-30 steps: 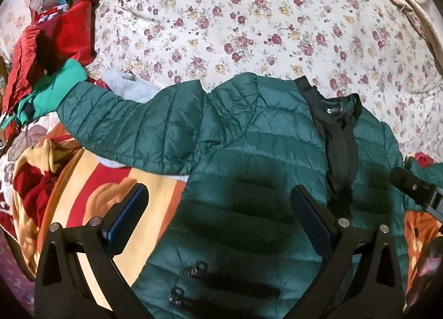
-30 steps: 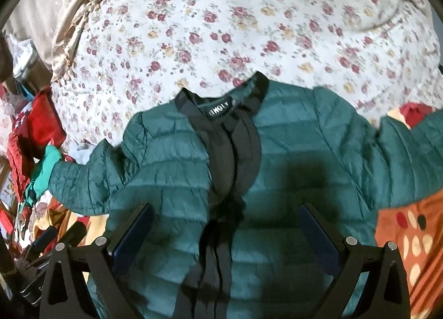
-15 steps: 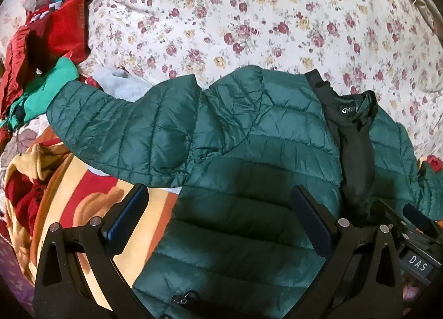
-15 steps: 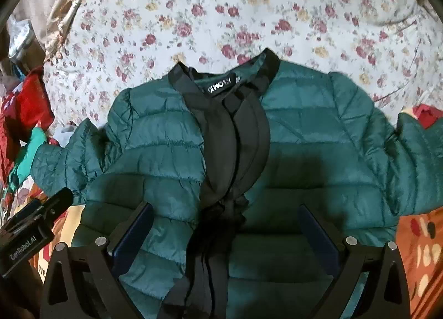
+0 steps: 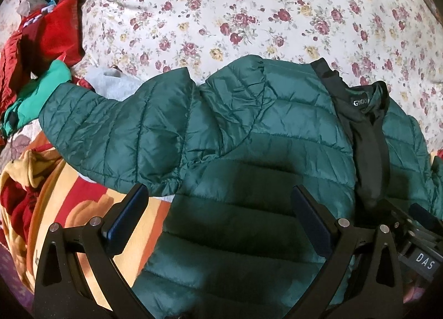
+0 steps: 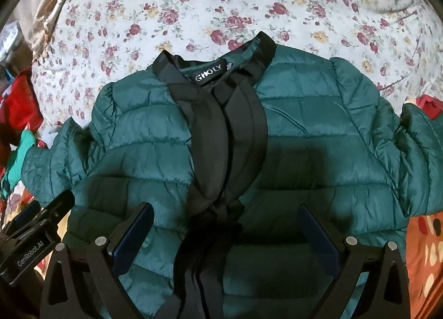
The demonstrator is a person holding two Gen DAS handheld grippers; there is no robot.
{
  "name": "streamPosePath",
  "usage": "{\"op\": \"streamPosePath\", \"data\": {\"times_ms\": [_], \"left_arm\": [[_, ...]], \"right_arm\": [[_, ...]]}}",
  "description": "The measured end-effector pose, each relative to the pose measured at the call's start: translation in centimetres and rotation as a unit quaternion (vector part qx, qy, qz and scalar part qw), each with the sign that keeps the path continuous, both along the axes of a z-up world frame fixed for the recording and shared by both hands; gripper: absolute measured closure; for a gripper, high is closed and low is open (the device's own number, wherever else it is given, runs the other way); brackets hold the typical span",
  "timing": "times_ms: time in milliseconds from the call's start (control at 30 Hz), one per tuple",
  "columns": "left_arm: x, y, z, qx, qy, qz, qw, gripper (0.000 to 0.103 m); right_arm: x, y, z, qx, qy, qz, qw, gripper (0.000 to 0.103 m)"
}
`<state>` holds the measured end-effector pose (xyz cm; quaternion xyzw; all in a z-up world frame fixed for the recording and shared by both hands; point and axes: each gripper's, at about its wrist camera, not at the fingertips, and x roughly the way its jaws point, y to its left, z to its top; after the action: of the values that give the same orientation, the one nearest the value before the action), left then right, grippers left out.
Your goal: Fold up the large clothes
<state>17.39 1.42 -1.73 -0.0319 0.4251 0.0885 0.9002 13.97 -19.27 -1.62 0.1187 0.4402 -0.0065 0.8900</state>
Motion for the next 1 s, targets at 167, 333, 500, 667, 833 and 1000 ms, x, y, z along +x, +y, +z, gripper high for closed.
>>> {"op": "streamPosePath", "data": {"times_ms": [167,333,500,667,833,1000], "left_arm": [[0.5,0.5,-0.2,0.000,-0.002,0.001,1.0000,0.001],[0.8,1.3,-0.1,-0.003,-0.009,0.009,0.9999,0.001],[1.2,2.2,-0.2,0.001,-0.008,0.020,0.9998,0.001],[1.1,3.2,-0.2,-0.002,-0.006,0.026,0.9996,0.001],[1.1,6.7,0.3,-0.007,-0.008,0.049,0.9988,0.001],[1.6,13.7,0.5,-0.007,-0.001,0.111,0.9938,0.001]], "right_arm": [[0.9,-0.1,-0.6,-0.016,0.000,-0.002,1.000,0.000],[1.4,-0.2,-1.4,-0.020,0.007,-0.003,1.000,0.000],[1.3,0.1,-1.6,-0.021,0.008,0.003,1.000,0.000],[1.2,0.6,-1.4,-0.023,0.006,0.014,1.000,0.000],[1.0,0.7,-1.3,-0.022,0.009,0.022,0.999,0.000],[0.9,0.1,-1.1,-0.015,0.012,0.021,1.000,0.000]]}}
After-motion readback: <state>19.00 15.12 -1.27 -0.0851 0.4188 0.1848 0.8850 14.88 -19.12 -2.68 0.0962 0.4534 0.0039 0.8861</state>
